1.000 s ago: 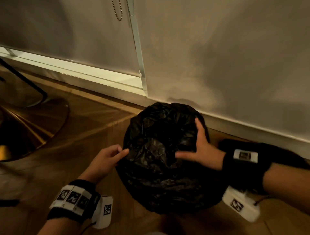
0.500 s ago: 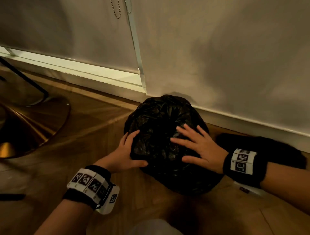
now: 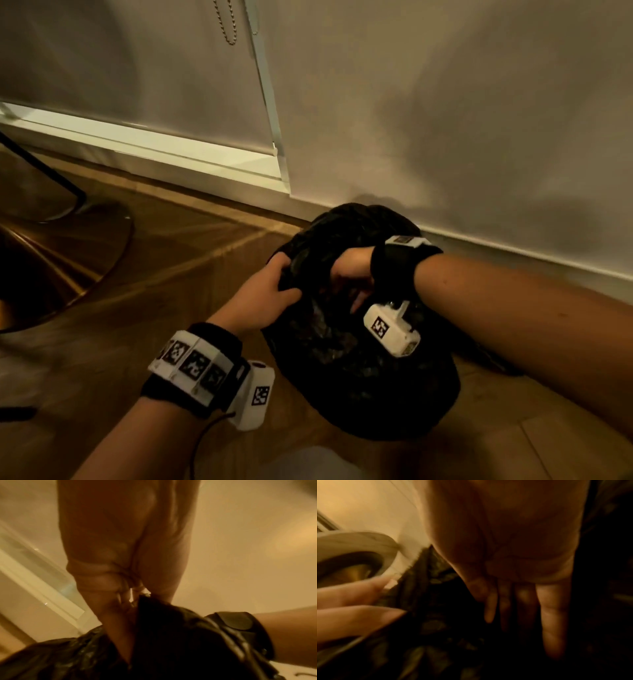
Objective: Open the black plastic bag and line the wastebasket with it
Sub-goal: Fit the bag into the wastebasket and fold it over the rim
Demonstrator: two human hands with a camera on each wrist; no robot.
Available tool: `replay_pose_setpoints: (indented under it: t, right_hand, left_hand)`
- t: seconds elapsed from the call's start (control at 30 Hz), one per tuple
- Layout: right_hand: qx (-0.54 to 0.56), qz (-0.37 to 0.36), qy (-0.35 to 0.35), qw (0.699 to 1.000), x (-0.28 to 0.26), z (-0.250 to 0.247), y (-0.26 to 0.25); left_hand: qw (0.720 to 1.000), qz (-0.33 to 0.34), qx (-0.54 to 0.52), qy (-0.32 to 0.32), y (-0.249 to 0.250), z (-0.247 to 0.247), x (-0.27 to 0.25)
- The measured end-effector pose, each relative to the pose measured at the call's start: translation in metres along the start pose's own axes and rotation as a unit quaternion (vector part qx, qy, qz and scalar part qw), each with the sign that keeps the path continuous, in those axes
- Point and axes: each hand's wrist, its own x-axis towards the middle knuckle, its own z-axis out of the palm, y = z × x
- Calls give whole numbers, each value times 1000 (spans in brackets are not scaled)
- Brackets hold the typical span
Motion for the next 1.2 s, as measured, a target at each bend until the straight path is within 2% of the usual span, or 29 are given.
replay_pose_setpoints:
  t: [0.07, 0.13, 0.17, 0.27, 0.37, 0.47, 0.53, 0.63, 0.67, 0.77, 0.8, 0.87, 1.0, 1.07, 1.13, 1.2]
  right_hand:
    - [-60, 34, 36, 997, 3, 3, 10]
    - [-122, 2, 155, 980, 1, -1, 17]
    - [-128, -9, 173, 977, 0, -2, 22]
    - [-173, -16, 174, 969, -4, 4, 43]
    - [-110, -4, 162, 981, 0, 13, 57]
    - [-52, 30, 164, 985, -4, 14, 40]
    - [-18, 8, 165, 986, -5, 12, 27]
    - [23, -32, 140, 989, 5, 12, 25]
    - [-3, -33, 117, 993, 7, 14, 27]
    - [-39, -10, -70, 997, 11, 36, 29]
    - [-67, -5, -96, 993, 10, 43, 30]
    - [-127, -3, -82, 988, 10, 49, 36]
    - [-351, -43, -47, 934, -9, 50, 49]
    - [-457, -88, -55, 884, -27, 50, 58]
    - [-539, -98, -76, 833, -41, 49, 72]
    - [-603, -127, -25, 787, -49, 42, 90]
  left_hand:
    - [998, 39, -23, -37, -1, 5, -10]
    - [995, 63, -29, -66, -5, 5, -15]
    - [994, 65, -32, -79, -8, 6, -16]
    - [992, 69, -29, -99, -13, 6, -16]
    - [993, 71, 4, -93, -21, 9, -12]
    - [995, 68, -2, -69, -22, 10, -12]
    - [997, 62, -14, -48, -20, 7, -10]
    - [998, 52, -21, -23, -18, -1, -5]
    - [998, 51, -22, -18, -17, -2, -4]
    - [999, 44, -26, -13, -16, -5, -2]
    - [998, 42, -37, -20, -15, -6, -3]
    - [998, 39, -46, -30, -14, -6, -4]
    - [999, 23, -28, -19, -14, -9, -3]
    - [1000, 13, -20, -4, -14, -11, -2]
    - [1000, 11, -28, 2, -16, -12, -2]
    - [999, 9, -31, 3, -17, -13, -3]
